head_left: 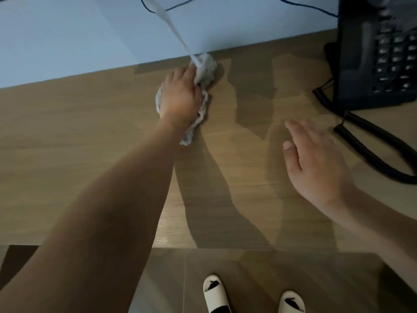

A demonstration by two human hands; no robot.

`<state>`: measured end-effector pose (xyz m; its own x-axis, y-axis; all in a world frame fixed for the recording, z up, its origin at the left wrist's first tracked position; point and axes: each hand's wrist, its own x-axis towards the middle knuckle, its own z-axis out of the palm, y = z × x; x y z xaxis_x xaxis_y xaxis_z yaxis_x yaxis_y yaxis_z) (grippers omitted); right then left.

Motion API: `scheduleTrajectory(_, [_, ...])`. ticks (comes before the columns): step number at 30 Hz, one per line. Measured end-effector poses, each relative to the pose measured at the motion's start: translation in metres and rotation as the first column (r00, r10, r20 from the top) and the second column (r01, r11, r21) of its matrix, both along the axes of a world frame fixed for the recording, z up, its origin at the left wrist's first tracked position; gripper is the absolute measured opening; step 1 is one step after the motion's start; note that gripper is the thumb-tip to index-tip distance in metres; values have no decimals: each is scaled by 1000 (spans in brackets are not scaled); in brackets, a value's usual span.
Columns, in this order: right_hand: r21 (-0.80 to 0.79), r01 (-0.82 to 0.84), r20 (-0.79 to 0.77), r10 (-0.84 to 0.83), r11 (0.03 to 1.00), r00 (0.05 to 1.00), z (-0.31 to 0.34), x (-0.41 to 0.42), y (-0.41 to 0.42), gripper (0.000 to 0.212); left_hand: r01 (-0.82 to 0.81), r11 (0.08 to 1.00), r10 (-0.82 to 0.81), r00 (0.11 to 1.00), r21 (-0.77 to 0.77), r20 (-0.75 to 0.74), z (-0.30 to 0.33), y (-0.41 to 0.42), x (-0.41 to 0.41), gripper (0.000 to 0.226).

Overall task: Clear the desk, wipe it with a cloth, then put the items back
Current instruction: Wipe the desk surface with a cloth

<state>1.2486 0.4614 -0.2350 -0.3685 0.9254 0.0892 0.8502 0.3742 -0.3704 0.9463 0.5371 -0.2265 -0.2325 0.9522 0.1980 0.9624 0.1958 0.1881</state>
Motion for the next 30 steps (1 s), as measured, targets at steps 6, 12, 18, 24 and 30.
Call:
scheduleTrajectory(6, [70,-14,-5,14,997,1000,-14,11,-4,42,145,987,-146,989,67,13,-8,10,3,51])
scheduleTrajectory(12, [-20,-56,78,58,998,995,-5,17,-5,46,670,715,-646,742,-200,178,-4,-179,105,47])
scheduleTrajectory(18, [-48,-58,101,63,997,993,-1,15,-4,55,523,852,-504,830,-23,239,-5,-172,80,50])
scheduleTrajectory(24, [-30,-59,95,62,998,993,-3,17,-5,52,104,994,-107,982,31,154,4,52,87,71])
scheduleTrajectory(30, [-23,-64,59,65,998,996,-4,19,-3,50,408,913,-404,911,-33,85,4,94,113,61])
